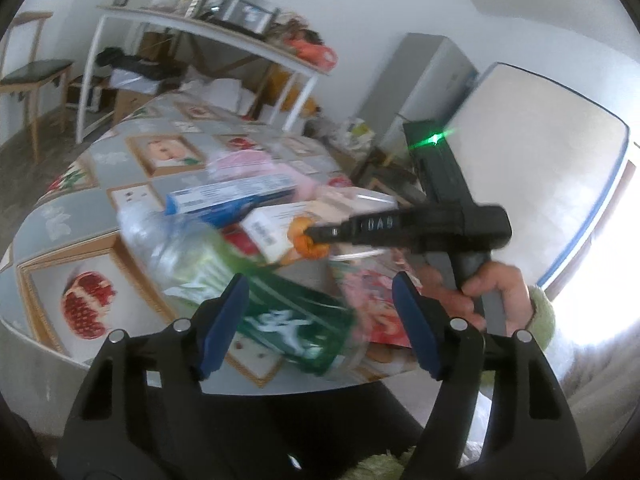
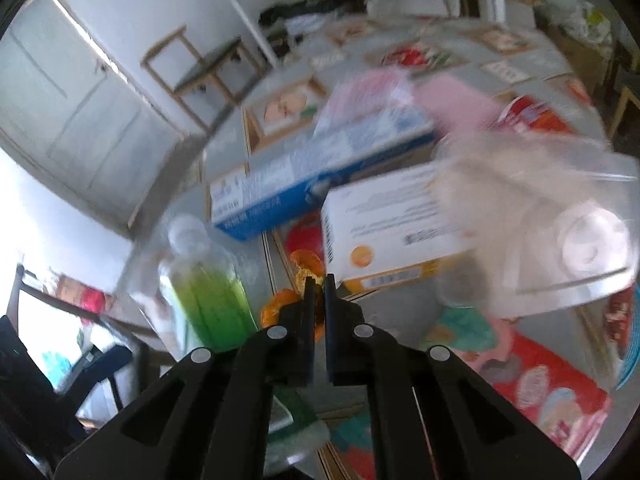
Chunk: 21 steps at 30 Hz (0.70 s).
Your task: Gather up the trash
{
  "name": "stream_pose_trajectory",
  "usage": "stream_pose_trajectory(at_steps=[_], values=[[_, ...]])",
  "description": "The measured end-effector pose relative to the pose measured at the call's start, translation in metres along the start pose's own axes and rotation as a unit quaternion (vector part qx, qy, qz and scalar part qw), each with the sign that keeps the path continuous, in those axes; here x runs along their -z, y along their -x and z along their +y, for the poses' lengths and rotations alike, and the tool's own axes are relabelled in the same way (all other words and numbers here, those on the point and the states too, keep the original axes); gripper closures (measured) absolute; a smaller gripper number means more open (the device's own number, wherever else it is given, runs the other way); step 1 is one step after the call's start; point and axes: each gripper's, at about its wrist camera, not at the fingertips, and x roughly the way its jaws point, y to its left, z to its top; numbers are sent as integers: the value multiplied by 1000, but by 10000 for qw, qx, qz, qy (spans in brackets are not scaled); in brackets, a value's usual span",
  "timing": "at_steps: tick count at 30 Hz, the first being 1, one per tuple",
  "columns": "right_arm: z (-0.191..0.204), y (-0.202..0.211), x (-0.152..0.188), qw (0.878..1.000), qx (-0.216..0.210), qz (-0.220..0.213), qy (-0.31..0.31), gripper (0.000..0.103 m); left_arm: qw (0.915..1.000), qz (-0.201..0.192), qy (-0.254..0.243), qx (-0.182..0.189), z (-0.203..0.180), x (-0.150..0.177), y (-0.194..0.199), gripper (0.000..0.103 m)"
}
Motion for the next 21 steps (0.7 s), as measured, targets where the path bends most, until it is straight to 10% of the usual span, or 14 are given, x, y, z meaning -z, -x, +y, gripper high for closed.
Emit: stream_pose_trajectory(at_steps=[7, 13, 17, 21], values=[[-41, 78, 13, 9955, 78, -836, -432, 99, 9951, 329, -916, 181, -58, 8, -18, 37], [-94, 136, 47, 9846, 330, -1348, -1061, 99, 9742, 780, -2110, 196, -127, 32, -57, 37], [-132, 163, 76, 9744, 395, -1573, -1556, 99, 9427, 1008, -3182, -15, -171, 64, -89, 37], [-166, 179, 105, 9651, 397, -1666, -1981, 99, 8813, 995, -4578, -627, -206, 107, -121, 37]])
